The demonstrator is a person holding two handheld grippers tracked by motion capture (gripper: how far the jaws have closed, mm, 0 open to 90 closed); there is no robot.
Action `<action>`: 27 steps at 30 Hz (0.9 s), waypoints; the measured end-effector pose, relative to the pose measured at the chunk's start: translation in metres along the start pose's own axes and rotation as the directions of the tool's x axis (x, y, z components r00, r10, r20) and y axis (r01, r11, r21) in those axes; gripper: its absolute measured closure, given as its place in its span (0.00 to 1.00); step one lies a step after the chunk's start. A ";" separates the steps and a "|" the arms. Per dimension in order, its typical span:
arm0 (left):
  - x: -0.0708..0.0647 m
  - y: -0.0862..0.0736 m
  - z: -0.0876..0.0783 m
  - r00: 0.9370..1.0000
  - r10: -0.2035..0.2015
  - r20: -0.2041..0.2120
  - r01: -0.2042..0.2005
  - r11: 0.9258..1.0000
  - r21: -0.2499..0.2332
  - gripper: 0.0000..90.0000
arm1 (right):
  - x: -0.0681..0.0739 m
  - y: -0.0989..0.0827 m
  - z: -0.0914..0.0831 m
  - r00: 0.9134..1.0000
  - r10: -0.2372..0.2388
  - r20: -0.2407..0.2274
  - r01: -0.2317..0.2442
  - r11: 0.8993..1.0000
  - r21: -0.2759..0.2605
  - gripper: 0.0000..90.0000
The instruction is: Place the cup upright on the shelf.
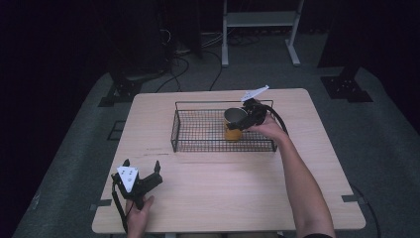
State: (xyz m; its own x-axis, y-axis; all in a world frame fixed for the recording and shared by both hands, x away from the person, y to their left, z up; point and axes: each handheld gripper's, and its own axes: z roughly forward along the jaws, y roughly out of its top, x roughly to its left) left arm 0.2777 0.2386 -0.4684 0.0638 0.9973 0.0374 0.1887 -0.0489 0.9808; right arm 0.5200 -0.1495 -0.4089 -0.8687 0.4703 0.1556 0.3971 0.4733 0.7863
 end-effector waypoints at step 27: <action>-0.001 0.000 0.000 1.000 0.002 -0.010 -0.002 1.000 -0.006 0.00 | 0.007 0.011 -0.013 1.000 -0.009 0.005 0.009 0.997 -0.072 0.00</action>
State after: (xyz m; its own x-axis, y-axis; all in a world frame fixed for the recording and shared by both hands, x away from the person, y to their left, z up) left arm 0.2779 0.2380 -0.4685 0.0543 0.9977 0.0412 0.1827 -0.0505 0.9819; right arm 0.5145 -0.1508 -0.3913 -0.8707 0.4697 0.1459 0.3668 0.4225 0.8288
